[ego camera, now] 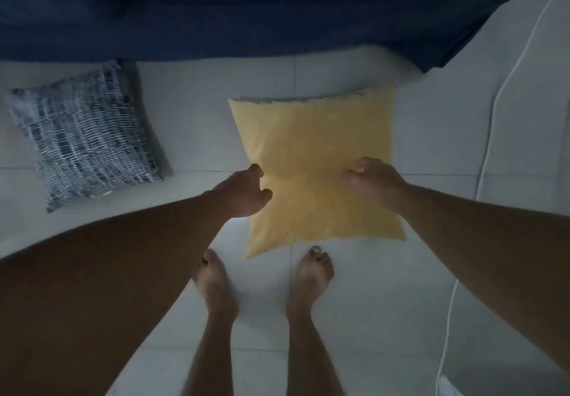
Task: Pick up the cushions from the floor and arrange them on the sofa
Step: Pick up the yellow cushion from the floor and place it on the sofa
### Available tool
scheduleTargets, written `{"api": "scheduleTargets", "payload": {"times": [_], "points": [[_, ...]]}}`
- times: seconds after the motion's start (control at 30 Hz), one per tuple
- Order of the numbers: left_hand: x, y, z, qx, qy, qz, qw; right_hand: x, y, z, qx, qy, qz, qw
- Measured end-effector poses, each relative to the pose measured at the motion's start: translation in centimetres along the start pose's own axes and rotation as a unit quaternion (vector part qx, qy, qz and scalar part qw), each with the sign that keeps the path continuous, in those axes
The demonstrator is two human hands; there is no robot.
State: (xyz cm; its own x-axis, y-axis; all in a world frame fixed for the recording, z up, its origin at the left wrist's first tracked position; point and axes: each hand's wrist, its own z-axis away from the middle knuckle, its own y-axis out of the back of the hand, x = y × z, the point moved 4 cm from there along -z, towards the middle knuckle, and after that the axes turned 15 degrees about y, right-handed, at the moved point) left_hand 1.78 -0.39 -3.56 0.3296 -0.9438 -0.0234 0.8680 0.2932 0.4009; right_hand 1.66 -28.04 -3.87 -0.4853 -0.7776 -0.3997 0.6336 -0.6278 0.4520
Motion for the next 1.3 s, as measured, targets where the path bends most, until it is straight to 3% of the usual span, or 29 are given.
{"api": "scheduleTargets", "payload": {"times": [0.2, 0.37, 0.6, 0.7, 0.83, 0.97, 1.17, 1.3], "points": [[-0.4, -3.2, -4.0, -0.018, 0.044, 0.079, 0.996, 3.3, -1.1, -3.6, 0.059, -0.04, -0.003, 0.997], [-0.7, -4.6, -7.5, -0.015, 0.11, 0.21, 0.971, 6.1, -1.0, -6.2, 0.126, -0.052, -0.085, 0.987], [-0.4, -6.4, -9.3, -0.065, 0.183, 0.47, 0.861, 7.6, -2.3, -6.5, 0.156, -0.092, -0.231, 0.956], [-0.9, -7.0, -8.8, -0.106, 0.199, 0.491, 0.842, 7.9, -3.5, -6.0, 0.107, -0.122, -0.277, 0.947], [-2.6, -7.9, -8.2, -0.114, 0.228, 0.529, 0.809, 9.1, -5.3, -4.9, 0.077, -0.121, -0.222, 0.964], [-4.6, -8.4, -7.1, -0.104, 0.24, 0.511, 0.819, 9.4, -7.7, -2.8, 0.065, -0.093, -0.28, 0.953], [-7.7, -8.5, -3.2, -0.052, 0.245, 0.465, 0.849, 8.2, -11.0, 1.1, 0.08, -0.133, -0.293, 0.943], [-8.7, -8.1, 1.1, -0.032, 0.248, 0.498, 0.831, 6.8, -12.6, 4.2, 0.081, -0.141, -0.292, 0.942]]}}
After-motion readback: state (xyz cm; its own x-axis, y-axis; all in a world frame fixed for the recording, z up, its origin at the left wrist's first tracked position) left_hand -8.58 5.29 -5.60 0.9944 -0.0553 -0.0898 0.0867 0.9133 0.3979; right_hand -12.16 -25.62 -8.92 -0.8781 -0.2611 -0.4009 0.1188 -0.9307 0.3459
